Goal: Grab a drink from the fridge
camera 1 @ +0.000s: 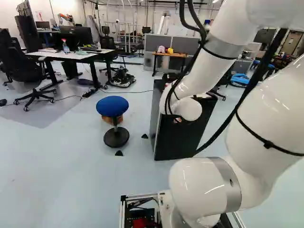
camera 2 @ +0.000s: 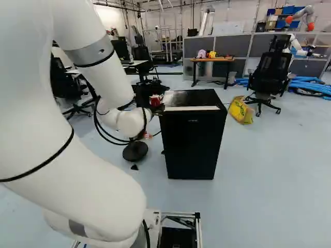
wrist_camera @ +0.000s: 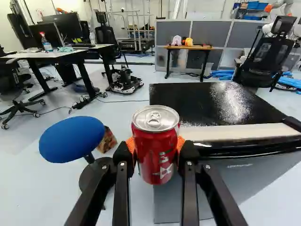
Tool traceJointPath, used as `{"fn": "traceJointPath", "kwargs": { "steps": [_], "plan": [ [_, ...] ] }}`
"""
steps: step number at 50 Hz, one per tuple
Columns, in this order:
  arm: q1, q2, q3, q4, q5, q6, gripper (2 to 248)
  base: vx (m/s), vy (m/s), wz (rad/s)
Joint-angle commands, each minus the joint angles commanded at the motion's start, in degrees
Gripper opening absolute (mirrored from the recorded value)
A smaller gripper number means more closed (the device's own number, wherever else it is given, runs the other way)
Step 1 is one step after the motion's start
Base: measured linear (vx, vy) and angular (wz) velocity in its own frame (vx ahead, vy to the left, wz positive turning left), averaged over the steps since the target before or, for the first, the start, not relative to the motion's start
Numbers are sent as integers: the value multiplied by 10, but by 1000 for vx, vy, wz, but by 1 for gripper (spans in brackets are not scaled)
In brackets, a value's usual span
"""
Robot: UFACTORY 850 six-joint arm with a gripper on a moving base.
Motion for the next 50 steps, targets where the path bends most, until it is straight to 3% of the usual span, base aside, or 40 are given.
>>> {"fn": "traceJointPath", "kwargs": {
  "steps": [25,50],
  "plan": [
    [15,66,74,0,-7,0,100,0,0,0],
    [21,96,109,0,-10,0,100,0,0,0]
  ]
}}
